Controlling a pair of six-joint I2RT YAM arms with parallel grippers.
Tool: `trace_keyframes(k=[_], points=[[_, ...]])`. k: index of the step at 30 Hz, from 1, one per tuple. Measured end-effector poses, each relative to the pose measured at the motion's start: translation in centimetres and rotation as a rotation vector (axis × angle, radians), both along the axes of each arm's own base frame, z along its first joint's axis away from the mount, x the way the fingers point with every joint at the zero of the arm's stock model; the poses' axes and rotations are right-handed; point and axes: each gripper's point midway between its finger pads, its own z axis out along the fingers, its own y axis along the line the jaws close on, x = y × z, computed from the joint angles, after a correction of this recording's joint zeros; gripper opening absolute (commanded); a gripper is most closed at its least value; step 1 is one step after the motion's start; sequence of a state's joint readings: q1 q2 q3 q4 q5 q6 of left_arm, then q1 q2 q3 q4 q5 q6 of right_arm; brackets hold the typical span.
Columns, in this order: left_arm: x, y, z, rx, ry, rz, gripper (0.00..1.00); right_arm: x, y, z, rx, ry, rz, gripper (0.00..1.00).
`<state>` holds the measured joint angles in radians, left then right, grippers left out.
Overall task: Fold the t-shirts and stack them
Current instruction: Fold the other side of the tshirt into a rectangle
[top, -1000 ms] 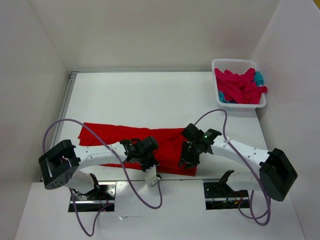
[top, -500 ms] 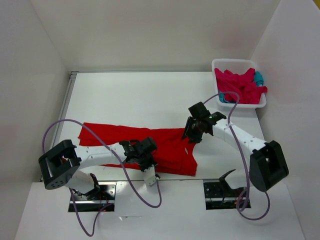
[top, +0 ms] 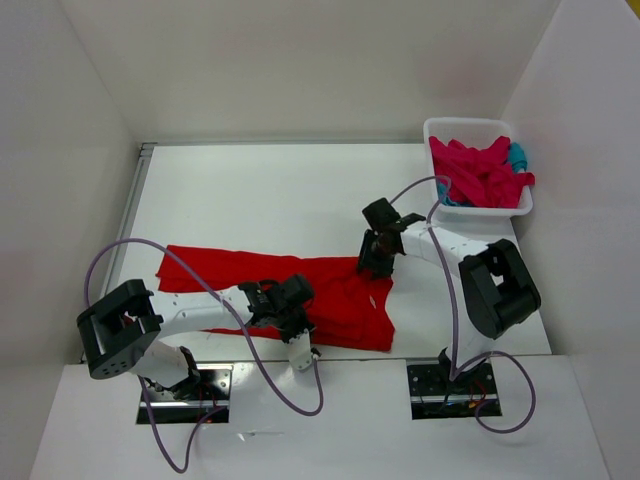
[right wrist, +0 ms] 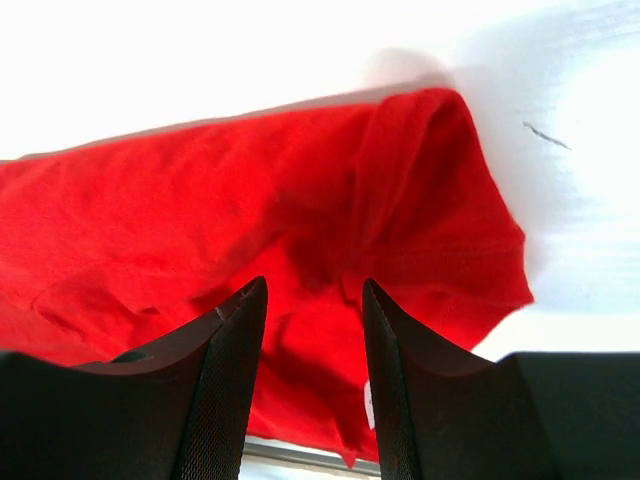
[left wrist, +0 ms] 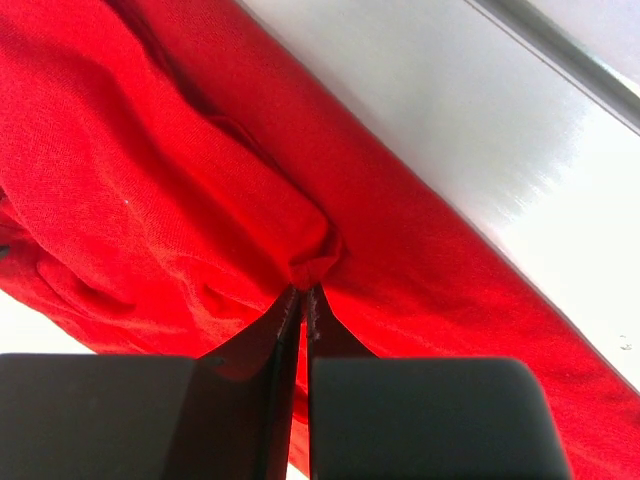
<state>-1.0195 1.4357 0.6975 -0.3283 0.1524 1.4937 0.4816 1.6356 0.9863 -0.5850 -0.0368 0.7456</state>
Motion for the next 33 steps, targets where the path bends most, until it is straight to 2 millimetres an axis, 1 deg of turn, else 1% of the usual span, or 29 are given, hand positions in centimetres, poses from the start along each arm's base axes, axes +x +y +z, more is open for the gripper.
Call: trace_keyframes(k=[6,12,14,15,16,17,20,22,27,28,33], points=[[0.0,0.0,0.0,0.0,0.0,0.0,0.09,0.8,0.1,0.2,-0.008,-0.023,0.007,0.49],[0.0,0.1,-0.1,0.001,0.001,0.0,0.09,1.0,0.0,-1.5,-0.036,0.008,0.02,0.49],[0.0,0.1,-0.1,-0.001,-0.001,0.001,0.09,1.4,0.2,-1.6,-0.036,0.007,0.024,0.48],[0.0,0.1,0.0,-0.002,-0.001,0.001,0.09,1.7,0.3,-1.6,-0.035,0.003,0.025,0.45],[0.0,0.1,0.0,-0.004,-0.003,0.001,0.09,1.9,0.3,-1.5,-0.036,0.0,0.025,0.4],[0.0,0.0,0.1,-0.006,-0.003,0.001,0.09,2.1,0.3,-1.6,-0.037,-0.002,0.025,0.29],[0.0,0.0,0.1,-0.006,-0.004,0.001,0.09,2.4,0.1,-1.6,-0.046,-0.009,0.026,0.13],[0.0,0.0,0.1,-0.007,-0.004,0.002,0.09,2.6,0.0,-1.6,-0.054,-0.016,0.026,0.1],[0.0,0.0,0.1,-0.007,-0.004,0.003,0.09,3.0,-0.5,-1.3,-0.078,-0.028,0.024,0.1],[0.0,0.1,0.1,-0.006,-0.003,0.003,0.09,3.2,-0.6,-1.2,-0.085,-0.032,0.023,0.08],[0.0,0.0,0.1,-0.006,-0.003,0.002,0.09,4.5,-1.5,-0.2,-0.111,-0.065,0.015,0.06]])
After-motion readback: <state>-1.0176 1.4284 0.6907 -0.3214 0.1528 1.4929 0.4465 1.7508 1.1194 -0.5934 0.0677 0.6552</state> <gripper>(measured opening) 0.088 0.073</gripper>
